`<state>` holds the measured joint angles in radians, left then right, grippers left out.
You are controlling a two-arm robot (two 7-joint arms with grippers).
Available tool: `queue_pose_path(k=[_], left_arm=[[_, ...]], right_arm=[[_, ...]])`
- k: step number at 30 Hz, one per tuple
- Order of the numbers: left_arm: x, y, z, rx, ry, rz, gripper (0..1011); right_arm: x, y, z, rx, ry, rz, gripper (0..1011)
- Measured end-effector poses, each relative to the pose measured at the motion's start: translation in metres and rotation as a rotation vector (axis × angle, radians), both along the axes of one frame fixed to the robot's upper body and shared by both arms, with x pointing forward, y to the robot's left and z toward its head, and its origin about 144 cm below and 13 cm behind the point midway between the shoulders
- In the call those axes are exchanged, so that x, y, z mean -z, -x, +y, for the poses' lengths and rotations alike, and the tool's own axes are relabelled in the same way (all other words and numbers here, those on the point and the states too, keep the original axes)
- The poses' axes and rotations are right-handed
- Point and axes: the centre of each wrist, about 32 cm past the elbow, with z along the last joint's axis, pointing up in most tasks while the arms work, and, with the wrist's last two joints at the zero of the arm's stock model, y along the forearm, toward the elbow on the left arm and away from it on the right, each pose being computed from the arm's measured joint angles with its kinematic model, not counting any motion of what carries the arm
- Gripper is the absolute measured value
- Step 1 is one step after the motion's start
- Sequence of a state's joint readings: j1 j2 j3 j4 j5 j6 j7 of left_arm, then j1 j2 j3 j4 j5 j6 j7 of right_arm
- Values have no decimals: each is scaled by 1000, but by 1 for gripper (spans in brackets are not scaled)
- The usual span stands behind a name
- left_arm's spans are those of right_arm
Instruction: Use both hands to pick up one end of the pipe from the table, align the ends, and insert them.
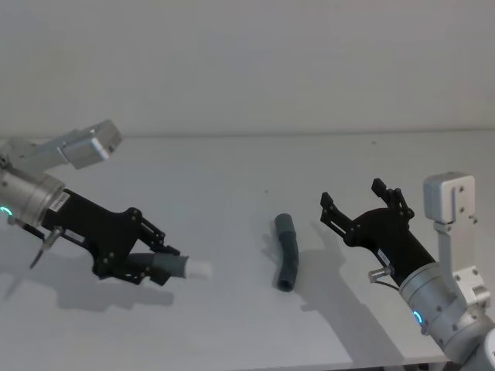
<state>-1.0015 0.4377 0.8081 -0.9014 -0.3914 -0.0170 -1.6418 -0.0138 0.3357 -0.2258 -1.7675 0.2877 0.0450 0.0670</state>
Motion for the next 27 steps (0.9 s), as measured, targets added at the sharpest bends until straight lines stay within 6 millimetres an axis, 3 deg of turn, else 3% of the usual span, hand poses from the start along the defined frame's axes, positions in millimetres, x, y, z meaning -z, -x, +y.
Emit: queue_pose_path(k=[10,27], left_arm=[[-7,-18,7,128,-30,58,353],[-12,-28,11,204,-51,93,353]], right_arm=[[-7,-2,8,-25,17,81,1004],[-19,-15,43,-121,102,231,1003]])
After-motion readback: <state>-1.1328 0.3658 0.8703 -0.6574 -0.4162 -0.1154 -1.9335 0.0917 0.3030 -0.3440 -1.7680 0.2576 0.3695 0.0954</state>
